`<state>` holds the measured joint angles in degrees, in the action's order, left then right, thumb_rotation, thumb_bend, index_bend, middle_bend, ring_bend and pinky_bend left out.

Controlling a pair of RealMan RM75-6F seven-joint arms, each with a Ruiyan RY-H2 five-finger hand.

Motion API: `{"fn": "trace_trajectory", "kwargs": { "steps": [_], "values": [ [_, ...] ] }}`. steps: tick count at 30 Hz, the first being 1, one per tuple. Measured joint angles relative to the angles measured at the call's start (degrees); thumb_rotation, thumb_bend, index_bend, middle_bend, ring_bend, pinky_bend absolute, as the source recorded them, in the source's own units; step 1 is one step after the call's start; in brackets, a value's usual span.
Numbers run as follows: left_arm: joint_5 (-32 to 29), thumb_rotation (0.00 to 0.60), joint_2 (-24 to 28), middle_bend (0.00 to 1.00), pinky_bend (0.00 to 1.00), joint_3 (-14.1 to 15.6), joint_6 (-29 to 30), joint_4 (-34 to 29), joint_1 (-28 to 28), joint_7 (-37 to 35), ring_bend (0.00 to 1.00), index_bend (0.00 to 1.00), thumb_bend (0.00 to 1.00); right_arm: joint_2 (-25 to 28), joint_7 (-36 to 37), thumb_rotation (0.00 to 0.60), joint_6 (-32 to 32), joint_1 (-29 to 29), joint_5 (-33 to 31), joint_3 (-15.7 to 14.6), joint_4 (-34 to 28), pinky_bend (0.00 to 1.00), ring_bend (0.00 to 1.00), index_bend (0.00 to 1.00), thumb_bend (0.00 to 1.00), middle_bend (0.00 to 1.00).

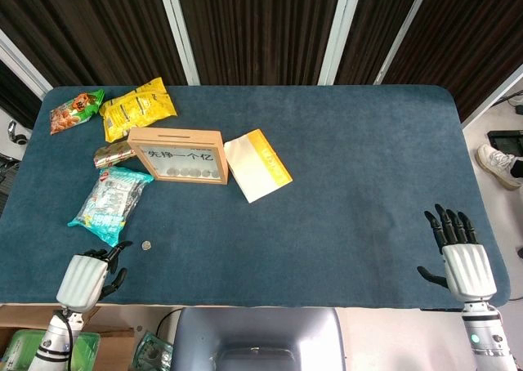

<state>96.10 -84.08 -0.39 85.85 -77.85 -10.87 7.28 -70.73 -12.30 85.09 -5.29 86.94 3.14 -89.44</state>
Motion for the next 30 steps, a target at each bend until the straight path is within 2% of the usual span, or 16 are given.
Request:
{"fn": "trace_trajectory", "kwargs": {
  "steps": [4,13,30],
  "values": [
    [-3.5,0.600,-7.2,1.00,1.00,-1.7,-4.1,7.1,-1.6,1.9,1.00,0.45,0.38,-0.2,-0.3,0.600,-0.3,-0.2,0.0,0.0,0.0,0.00,0.00,0.00,0.16,0.00],
    [-8.5,0.600,-15.7,1.00,1.00,-4.4,-7.6,16.7,-4.2,6.9,1.00,0.43,0.37,-0.1,-0.5,0.600,-0.7,-0.2,-0.6,0.1,-0.2,0.00,0.00,0.00,0.16,0.00],
    [-11.7,0.600,-19.0,1.00,1.00,-5.0,-9.9,20.8,-6.1,10.6,1.00,0.46,0.37,0.1,-0.3,0.600,-0.8,-0.2,-0.6,-0.1,-0.3,0.00,0.00,0.00,0.16,0.00]
  ]
}}
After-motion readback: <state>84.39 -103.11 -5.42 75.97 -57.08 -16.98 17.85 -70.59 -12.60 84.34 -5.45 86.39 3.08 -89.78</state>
